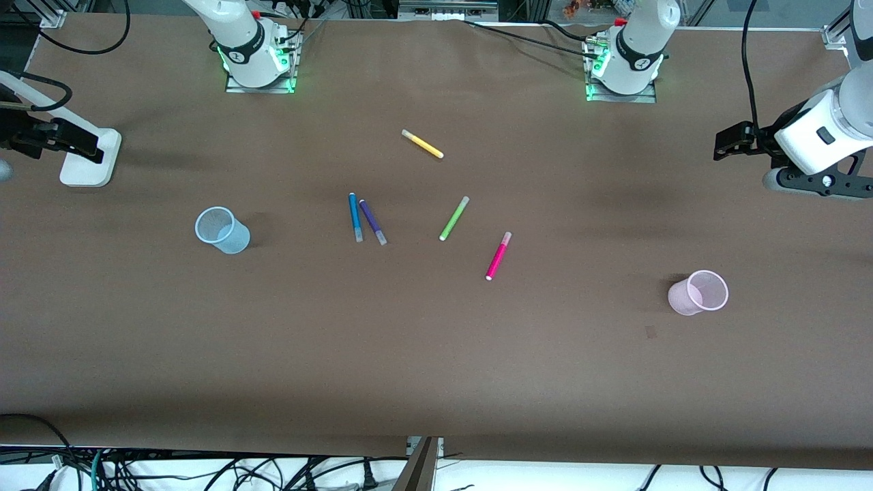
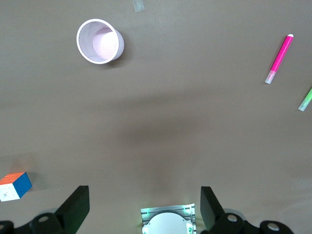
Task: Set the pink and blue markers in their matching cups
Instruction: 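Move the right gripper toward the blue marker while the left gripper reaches pink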
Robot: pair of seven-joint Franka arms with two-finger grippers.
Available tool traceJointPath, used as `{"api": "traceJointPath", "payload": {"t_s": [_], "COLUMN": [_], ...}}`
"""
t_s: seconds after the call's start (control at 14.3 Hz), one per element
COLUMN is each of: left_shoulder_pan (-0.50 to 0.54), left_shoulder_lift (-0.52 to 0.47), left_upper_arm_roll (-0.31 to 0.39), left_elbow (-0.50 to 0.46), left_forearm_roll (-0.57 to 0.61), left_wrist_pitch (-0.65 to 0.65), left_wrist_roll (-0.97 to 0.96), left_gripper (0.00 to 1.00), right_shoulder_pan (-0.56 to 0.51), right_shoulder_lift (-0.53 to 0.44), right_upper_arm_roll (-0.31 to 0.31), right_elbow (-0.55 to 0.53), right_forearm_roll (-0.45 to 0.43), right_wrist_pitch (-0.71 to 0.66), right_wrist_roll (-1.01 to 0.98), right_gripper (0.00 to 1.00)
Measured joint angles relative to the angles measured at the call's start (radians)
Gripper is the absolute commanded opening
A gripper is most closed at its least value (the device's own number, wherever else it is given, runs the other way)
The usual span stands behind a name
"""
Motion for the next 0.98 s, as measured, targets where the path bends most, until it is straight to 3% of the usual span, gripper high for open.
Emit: {"api": "traceJointPath", "payload": {"t_s": [0.63,0.98], "left_shoulder_pan": [0.0,0.0], "left_shoulder_lift": [0.0,0.0], "left_upper_arm_roll": [0.001,0.001], "left_elbow": [0.0,0.0], "left_forearm_roll": [0.0,0.0], "left_wrist_pitch": [0.0,0.0], "left_wrist_roll": [0.0,0.0], "left_gripper": [1.0,1.0], "right_shoulder_pan": [0.013,0.105], "right_shoulder_lift": [0.031,0.11], "right_upper_arm_roll": [0.01,0.014], "right_elbow": [0.0,0.0], "right_forearm_roll": [0.044,0.046], "right_wrist_pitch": [0.012,0.029], "right_wrist_roll": [0.0,0.003], "right_gripper": [1.0,1.0]}}
